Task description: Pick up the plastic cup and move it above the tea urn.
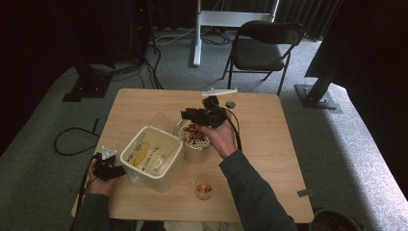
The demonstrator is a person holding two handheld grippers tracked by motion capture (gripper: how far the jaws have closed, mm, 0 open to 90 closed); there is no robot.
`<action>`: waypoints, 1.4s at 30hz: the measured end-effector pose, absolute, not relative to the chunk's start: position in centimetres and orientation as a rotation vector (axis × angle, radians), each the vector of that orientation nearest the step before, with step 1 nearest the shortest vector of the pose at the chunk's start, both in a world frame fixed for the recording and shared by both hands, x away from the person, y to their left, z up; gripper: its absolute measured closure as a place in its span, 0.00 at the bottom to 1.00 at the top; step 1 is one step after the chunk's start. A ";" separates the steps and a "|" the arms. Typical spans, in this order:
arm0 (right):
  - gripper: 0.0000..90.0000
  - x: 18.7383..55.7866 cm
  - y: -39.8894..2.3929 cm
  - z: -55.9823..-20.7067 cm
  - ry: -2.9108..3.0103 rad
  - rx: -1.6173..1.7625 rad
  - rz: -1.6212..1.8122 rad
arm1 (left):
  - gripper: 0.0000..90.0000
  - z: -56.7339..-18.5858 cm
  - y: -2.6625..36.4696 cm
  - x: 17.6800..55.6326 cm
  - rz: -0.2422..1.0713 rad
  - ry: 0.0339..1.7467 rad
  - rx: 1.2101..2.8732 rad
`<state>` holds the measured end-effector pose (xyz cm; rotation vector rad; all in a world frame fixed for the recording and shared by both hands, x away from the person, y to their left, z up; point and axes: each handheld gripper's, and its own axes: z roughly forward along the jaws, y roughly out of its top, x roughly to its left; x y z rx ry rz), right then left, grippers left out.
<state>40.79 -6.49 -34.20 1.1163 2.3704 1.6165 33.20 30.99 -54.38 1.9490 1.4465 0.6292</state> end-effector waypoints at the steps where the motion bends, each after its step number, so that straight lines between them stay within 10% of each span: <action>1: 0.76 40.8 -6.6 -34.3 2.374 1.113 1.616 | 0.29 -54.4 31.0 33.2 0.629 1.446 1.949; 42: 0.37 33.3 -19.7 -45.5 2.309 1.223 1.486 | 0.28 -54.2 31.3 33.3 0.657 1.515 1.933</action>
